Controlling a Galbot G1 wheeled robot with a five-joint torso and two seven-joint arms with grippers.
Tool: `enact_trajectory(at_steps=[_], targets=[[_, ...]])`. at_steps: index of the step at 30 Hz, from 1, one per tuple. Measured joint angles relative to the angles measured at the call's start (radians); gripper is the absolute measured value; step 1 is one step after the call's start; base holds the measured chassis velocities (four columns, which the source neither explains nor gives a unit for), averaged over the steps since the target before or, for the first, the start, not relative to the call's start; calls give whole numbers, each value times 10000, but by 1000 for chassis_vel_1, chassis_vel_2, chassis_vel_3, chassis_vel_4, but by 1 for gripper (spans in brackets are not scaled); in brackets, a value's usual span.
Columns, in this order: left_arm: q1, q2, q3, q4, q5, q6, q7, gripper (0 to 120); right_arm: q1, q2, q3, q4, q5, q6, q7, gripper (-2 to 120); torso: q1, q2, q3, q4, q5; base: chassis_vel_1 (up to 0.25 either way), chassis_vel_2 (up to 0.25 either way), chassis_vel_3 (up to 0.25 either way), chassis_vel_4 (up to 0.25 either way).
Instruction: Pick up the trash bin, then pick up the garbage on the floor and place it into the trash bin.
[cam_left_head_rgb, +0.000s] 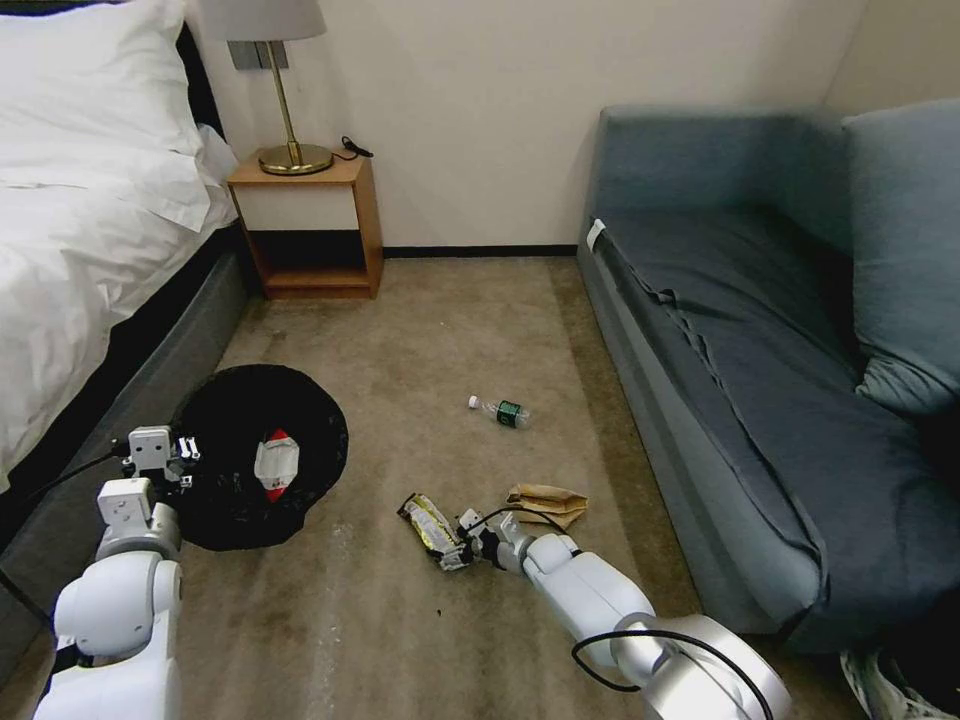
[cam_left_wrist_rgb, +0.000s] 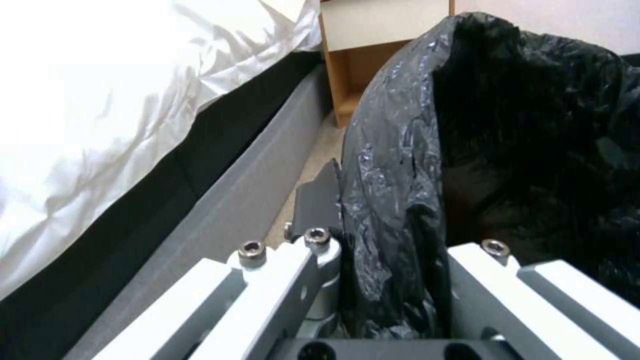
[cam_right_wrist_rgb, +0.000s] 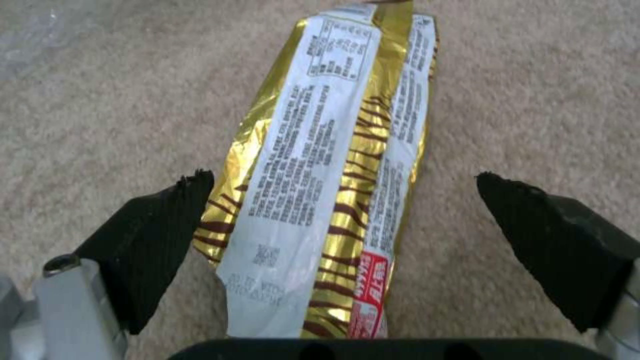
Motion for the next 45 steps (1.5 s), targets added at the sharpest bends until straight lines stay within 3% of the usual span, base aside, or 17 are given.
enact_trajectory(at_steps=[15,20,22,24,29,30,37,42,45], targets=[[264,-80,-82,-259,-75,1,3,5,-140,-6,58,20,-117,119,-141,99,0,0,0,0,0,0,0,0,0],[408,-79,-122,-432,-110,23,3,5,-231,-8,37,231,-90,208,-358,79,0,0,-1,0,0,0,0,0,0],[416,-79,-122,-439,-111,25,2,5,-232,-8,35,239,-88,214,-369,79,0,0,-1,0,0,0,0,0,0],[451,-101,-137,-470,-114,41,2,5,-232,-8,31,284,-46,242,-428,64,0,0,0,1,0,0,0,0,0],[463,-130,-128,-504,-121,74,-1,5,-234,-8,31,294,-15,264,-459,51,0,1,0,0,0,0,0,0,0],[459,-137,-122,-505,-122,88,-2,5,-234,-9,31,293,-2,265,-491,43,0,0,-1,0,0,0,0,0,0],[438,-141,-122,-465,-123,92,-2,5,-208,-9,31,184,15,265,-580,23,-1,0,0,0,0,0,0,0,0],[388,-135,-119,-402,-122,92,6,5,-198,-9,42,113,20,279,-676,1,0,0,0,0,0,0,0,0,0],[368,-139,-98,-374,-115,92,10,5,-205,-9,44,109,21,300,-697,0,0,0,0,0,0,0,0,0,0]])
